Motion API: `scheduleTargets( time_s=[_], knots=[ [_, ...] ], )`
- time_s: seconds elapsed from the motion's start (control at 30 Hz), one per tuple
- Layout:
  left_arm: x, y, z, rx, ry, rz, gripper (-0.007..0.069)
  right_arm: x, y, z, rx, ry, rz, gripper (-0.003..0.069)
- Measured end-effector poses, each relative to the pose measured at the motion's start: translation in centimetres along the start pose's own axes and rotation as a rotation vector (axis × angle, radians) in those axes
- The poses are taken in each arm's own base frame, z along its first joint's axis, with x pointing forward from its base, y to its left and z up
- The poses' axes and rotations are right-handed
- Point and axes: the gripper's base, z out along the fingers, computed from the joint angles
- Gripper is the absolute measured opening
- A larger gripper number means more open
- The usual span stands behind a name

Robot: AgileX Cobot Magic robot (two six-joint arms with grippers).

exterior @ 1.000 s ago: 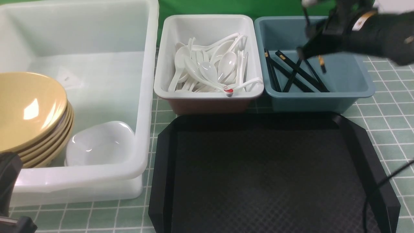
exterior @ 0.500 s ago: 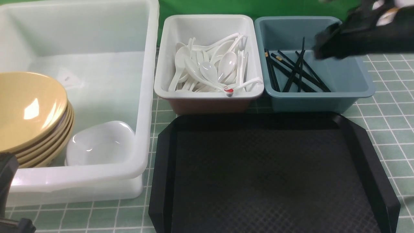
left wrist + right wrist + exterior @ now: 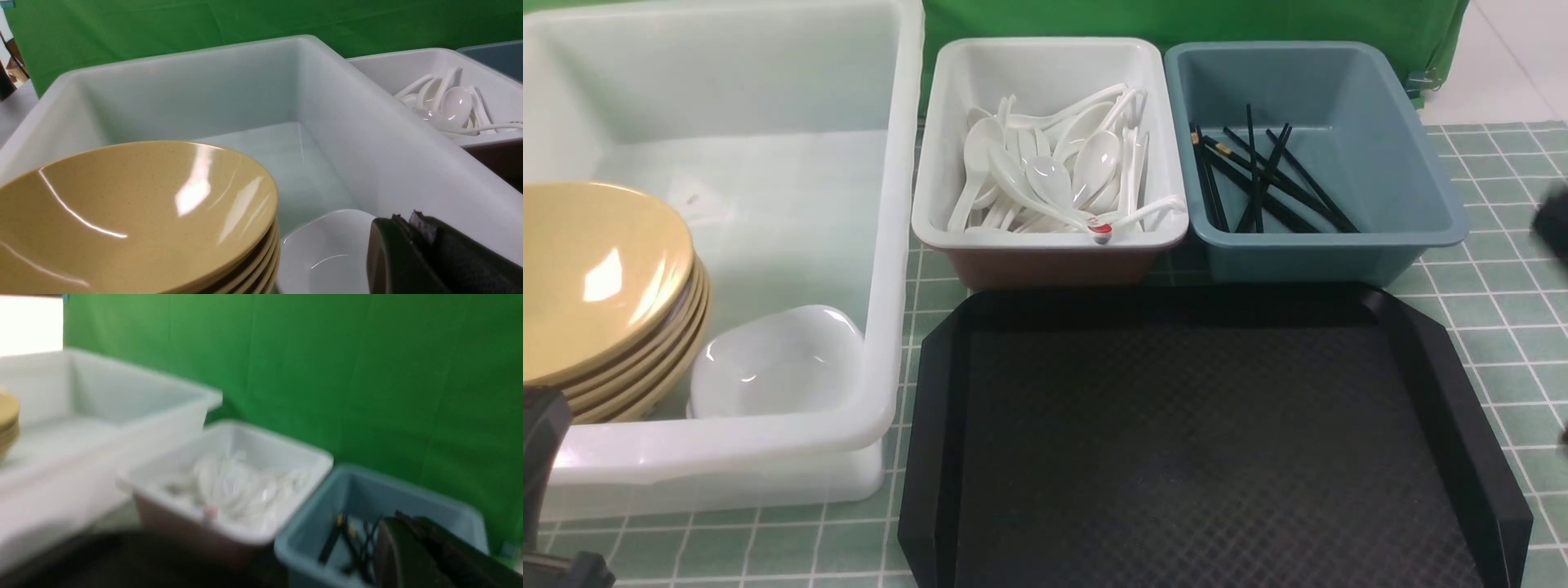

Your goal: On blue table put chopsticks spoon bowls plates into blue grey white boxes.

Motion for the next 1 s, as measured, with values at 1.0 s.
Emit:
scheduleTargets(
  time_s=[1.0],
  knots=[
    [0.2, 0.0, 0.0, 0.005, 0.020, 0.009, 0.0004, 11.3, 0.1, -6.8, 0.348, 0.226, 0.186, 0.0038]
  ],
)
